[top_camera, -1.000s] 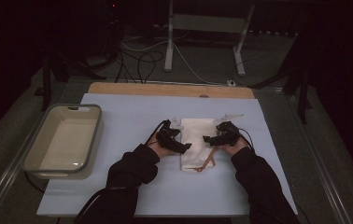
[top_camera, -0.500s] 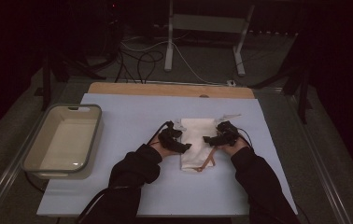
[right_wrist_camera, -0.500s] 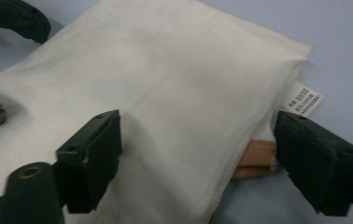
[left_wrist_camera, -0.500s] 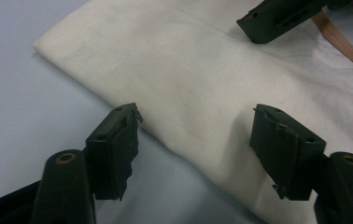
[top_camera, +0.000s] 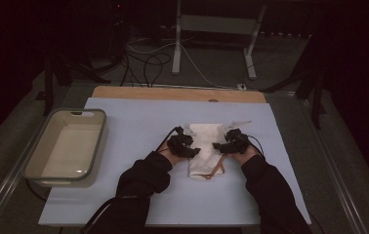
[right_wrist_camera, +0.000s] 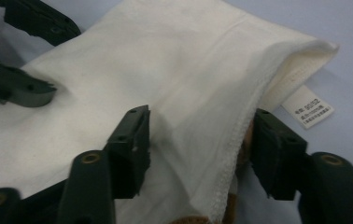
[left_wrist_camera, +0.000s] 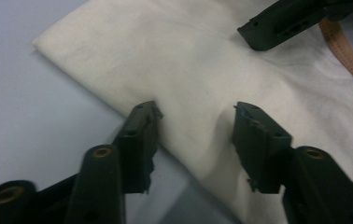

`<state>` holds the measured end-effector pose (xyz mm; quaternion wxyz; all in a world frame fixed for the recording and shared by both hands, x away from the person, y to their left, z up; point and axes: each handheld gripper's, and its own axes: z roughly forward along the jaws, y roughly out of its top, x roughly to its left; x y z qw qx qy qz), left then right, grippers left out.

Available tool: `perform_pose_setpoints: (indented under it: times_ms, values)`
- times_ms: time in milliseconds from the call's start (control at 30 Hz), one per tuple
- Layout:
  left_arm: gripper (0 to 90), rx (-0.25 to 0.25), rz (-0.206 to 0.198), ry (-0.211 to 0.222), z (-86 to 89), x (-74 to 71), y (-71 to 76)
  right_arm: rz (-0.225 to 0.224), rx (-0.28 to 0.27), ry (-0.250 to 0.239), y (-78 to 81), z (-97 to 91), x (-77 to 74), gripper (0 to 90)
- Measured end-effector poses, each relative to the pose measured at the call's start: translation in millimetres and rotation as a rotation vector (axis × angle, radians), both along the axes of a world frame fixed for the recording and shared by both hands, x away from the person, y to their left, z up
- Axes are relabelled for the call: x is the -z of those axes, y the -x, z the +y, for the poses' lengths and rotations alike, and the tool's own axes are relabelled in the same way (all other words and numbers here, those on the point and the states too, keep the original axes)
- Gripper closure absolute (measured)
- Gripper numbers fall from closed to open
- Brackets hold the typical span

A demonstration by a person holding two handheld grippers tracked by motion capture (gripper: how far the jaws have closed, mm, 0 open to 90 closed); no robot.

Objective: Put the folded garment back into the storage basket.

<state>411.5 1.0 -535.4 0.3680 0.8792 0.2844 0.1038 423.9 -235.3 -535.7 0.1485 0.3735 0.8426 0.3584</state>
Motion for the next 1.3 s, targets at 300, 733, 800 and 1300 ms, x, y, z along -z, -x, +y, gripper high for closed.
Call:
perform_pose_setpoints:
  times_ms: [300, 733, 800, 1300]
  values:
    - [72.6, 0.006, 0.012, 0.003, -4.7, -1.2, 1.9, 0.013, -0.016, -0.026, 5.9, 3.1, -0.2, 66.5]
    - [85.1, -0.007, 0.006, -0.018, -11.7, -3.9, 5.2, 0.014, -0.006, -0.015, 10.7, 8.9, -1.9, 76.9]
    - [85.5, -0.010, 0.005, -0.020, -12.3, -4.3, 5.4, 0.012, -0.005, -0.011, 11.1, 9.7, -2.4, 77.2]
    - [86.5, -0.022, -0.004, -0.043, -9.5, -19.3, 7.1, 0.002, 0.012, -0.032, 17.7, 15.5, -21.2, 77.7]
